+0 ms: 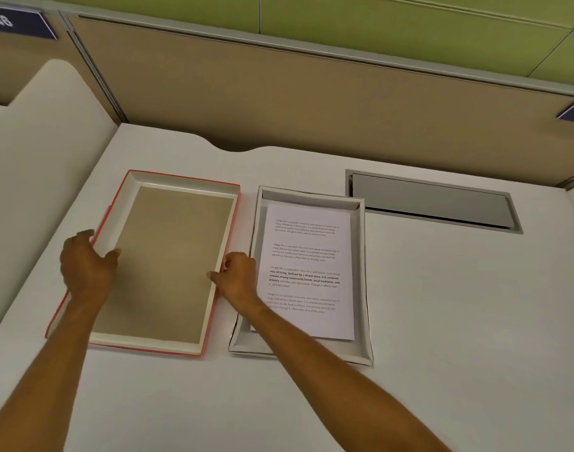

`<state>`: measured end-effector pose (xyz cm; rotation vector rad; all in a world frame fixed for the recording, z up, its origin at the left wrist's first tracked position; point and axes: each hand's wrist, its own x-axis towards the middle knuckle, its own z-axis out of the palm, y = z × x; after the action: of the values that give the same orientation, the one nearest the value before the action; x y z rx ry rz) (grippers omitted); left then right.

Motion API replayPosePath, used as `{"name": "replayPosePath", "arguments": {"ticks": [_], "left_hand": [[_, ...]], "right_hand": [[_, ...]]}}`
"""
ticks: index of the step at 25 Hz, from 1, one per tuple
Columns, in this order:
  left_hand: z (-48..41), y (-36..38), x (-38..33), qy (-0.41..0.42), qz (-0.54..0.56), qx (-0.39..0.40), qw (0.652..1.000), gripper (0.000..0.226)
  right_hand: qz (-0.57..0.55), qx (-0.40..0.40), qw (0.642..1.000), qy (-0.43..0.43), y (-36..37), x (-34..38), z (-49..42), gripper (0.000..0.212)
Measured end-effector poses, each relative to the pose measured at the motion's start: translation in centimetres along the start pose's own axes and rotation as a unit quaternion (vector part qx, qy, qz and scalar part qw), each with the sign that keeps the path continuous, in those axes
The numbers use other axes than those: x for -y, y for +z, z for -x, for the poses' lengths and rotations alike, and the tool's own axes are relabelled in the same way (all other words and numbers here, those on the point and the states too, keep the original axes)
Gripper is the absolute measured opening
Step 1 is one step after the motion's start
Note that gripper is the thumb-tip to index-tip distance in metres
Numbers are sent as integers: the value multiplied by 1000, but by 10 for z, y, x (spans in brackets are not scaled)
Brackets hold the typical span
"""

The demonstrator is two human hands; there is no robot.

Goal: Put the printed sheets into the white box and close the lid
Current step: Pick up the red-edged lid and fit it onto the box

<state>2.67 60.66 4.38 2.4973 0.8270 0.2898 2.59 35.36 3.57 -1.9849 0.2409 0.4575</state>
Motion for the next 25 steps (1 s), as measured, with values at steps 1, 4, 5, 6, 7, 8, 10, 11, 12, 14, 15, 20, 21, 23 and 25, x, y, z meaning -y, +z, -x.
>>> {"name": "replayPosePath", "arguments": {"ticks": [1,4,5,6,7,8,10,11,12,14,15,20,21,23,25], "left_hand": [[-2,-1,8,-10,-26,15,1000,66],[-5,1,26,-33,-73,44,996,57],[-6,3,31,-35,-83,49,995,49],[-6,4,34,-35,-89,50,994,42],[-7,5,37,-36,-94,49,994,35],[-8,5,40,-34,-100,44,993,29],[-10,3,43,-31,-103,38,994,24],[-11,1,42,-32,-102,34,994,23],[-12,-2,40,-35,-99,31,994,22],[-16,-11,34,-32,-85,25,996,18],[-18,-16,30,-30,-80,21,996,17],[-40,-35,21,-58,-54,39,996,35],[-49,-35,23,-74,-27,52,996,42],[-65,-35,31,-77,3,69,995,41],[-63,-49,25,-30,-11,60,998,36]], "right_hand": [[22,8,1000,2,4,-1,-1,29],[51,9,999,9,11,-6,-6,16],[53,5,999,10,12,-7,-7,16],[52,5,999,6,12,-7,-8,16],[47,10,999,0,11,-8,-8,16],[43,14,999,-6,9,-9,-8,16],[36,21,999,-14,5,-9,-8,18],[31,23,999,-13,3,-8,-7,16],[28,22,999,-11,1,-8,-7,17],[31,13,999,-16,-3,-3,-5,20],[35,3,999,-22,-5,1,-3,24],[7,-28,996,-83,-13,52,7,44],[-21,-16,996,-85,-15,68,9,50],[-72,22,993,-87,-15,99,13,54],[-86,61,990,-94,-12,127,16,55]]}}
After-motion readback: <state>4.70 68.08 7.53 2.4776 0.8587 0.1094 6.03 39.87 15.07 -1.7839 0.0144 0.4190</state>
